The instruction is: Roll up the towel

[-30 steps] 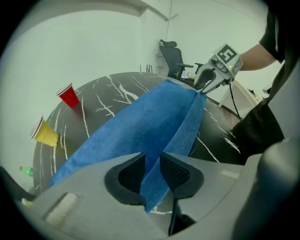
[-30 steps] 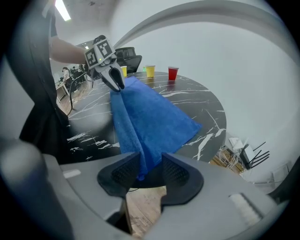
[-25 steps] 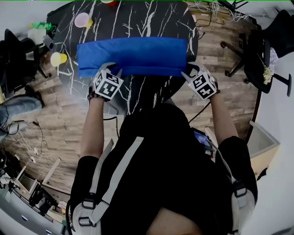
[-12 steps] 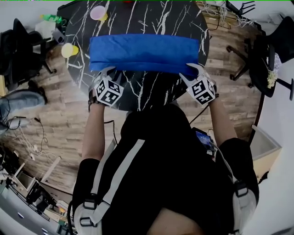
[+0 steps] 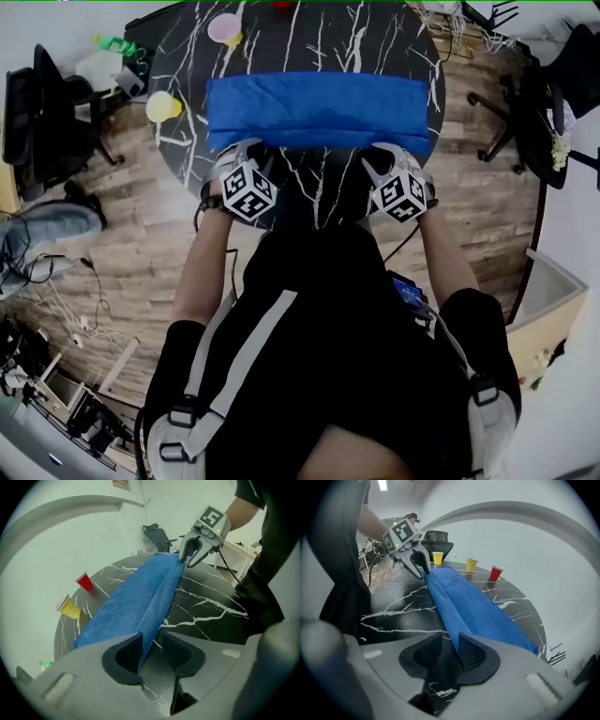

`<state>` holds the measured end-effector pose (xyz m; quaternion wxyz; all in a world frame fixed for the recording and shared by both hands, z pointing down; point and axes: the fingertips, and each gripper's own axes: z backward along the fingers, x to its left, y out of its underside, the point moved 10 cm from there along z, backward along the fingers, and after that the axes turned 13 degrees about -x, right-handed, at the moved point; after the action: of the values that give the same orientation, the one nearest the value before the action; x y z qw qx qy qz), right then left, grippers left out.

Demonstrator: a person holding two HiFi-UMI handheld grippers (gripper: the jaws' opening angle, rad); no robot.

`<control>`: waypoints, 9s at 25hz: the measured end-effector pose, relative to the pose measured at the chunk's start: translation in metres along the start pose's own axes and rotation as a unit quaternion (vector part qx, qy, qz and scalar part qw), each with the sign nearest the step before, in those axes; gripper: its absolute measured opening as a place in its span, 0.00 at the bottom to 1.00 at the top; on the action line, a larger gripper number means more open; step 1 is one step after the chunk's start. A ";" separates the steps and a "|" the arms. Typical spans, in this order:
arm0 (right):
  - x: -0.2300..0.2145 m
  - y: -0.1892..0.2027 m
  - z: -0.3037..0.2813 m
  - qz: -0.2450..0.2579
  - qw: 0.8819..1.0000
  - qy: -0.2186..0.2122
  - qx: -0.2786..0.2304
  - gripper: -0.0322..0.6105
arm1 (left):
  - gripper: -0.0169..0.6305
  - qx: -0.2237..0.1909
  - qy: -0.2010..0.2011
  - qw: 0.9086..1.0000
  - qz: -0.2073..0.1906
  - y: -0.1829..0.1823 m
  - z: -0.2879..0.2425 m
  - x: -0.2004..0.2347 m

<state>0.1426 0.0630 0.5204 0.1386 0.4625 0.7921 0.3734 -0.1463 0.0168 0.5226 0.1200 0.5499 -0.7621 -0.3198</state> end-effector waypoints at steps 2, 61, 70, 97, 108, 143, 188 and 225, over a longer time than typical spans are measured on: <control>0.007 -0.005 -0.011 0.010 1.000 0.003 0.007 0.23 | 0.24 0.001 0.012 1.000 -0.019 0.002 -0.003 0.000; -0.004 0.025 0.020 -0.014 0.998 -0.024 0.057 0.11 | 0.09 0.022 0.041 0.989 0.141 0.040 0.025 0.007; -0.041 0.019 0.011 -0.026 0.998 -0.003 0.061 0.15 | 0.12 0.021 0.004 0.989 0.148 0.033 0.013 0.040; 0.003 0.005 0.034 -0.022 0.998 0.052 -0.002 0.26 | 0.24 -0.035 -0.044 0.993 0.101 0.031 0.037 0.000; -0.008 0.046 0.025 -0.052 0.995 0.056 0.060 0.26 | 0.28 0.022 -0.042 0.995 0.084 0.048 0.016 0.001; 0.005 0.052 0.043 -0.081 0.995 0.022 0.057 0.11 | 0.10 0.024 -0.023 0.984 0.175 0.065 0.040 -0.015; -0.042 0.010 0.039 -0.077 0.992 0.101 -0.009 0.22 | 0.23 -0.070 -0.073 0.980 0.173 0.014 0.036 0.027; -0.043 0.047 0.016 -0.008 0.989 0.072 0.127 0.12 | 0.13 0.076 -0.033 0.990 0.114 0.042 0.006 0.033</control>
<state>0.2040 0.0488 0.5375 0.0241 0.4421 0.8447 0.3007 -0.1931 -0.0036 0.5384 0.0887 0.4559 -0.8456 -0.2631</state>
